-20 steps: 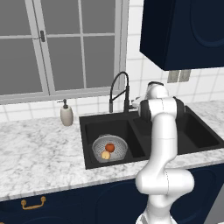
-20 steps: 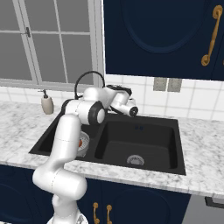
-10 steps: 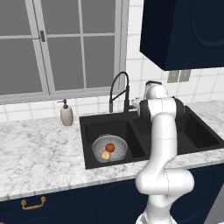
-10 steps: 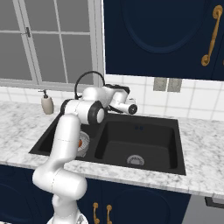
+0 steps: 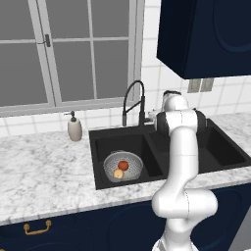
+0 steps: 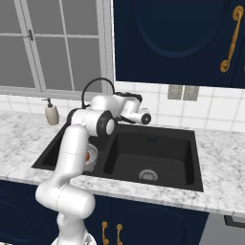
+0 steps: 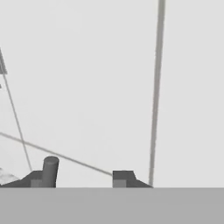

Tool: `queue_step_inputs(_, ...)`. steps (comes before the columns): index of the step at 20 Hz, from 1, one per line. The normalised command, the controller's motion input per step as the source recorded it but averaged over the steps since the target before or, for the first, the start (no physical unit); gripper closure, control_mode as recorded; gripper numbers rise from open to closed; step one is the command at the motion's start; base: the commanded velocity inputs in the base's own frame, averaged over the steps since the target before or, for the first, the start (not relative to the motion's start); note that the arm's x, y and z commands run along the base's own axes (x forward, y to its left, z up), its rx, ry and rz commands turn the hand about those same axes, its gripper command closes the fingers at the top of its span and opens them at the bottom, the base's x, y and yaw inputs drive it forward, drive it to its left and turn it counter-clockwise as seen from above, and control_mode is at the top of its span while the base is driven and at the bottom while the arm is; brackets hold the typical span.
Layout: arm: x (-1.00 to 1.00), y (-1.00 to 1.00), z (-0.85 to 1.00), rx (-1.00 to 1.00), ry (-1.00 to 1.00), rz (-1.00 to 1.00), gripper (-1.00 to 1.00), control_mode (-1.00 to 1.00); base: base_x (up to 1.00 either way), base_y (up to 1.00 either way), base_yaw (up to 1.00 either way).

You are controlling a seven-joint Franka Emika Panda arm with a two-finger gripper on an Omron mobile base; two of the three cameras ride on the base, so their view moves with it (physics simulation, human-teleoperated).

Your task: Put the colander in the sink, put the orange, peach in the colander, and turn on the sink faucet and pour water over the colander.

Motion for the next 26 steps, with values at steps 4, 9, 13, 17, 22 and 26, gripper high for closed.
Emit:
queue_step_inputs(4,0.05,-1.0,-0.06,0.06,0.08,0.0,1.0,-1.0,0.0,0.0,0.0)
queue_step_inputs(9,0.07,-1.0,-0.13,0.08,0.13,0.0,1.0,-1.0,0.0,0.0,0.0)
queue_step_inputs(13,0.04,-1.0,-0.15,0.09,0.11,0.0,1.0,-1.0,0.0,0.0,0.0)
queue_step_inputs(17,0.04,-0.98,-0.16,0.09,0.1,0.0,1.0,-1.0,0.0,0.0,0.0)
queue_step_inputs(22,-0.01,-0.85,-0.19,0.07,0.07,0.0,1.0,-1.0,0.0,0.0,0.0)
queue_step_inputs(26,-0.16,-0.45,-0.05,0.01,0.0,0.0,1.0,-1.0,0.0,0.0,0.0)
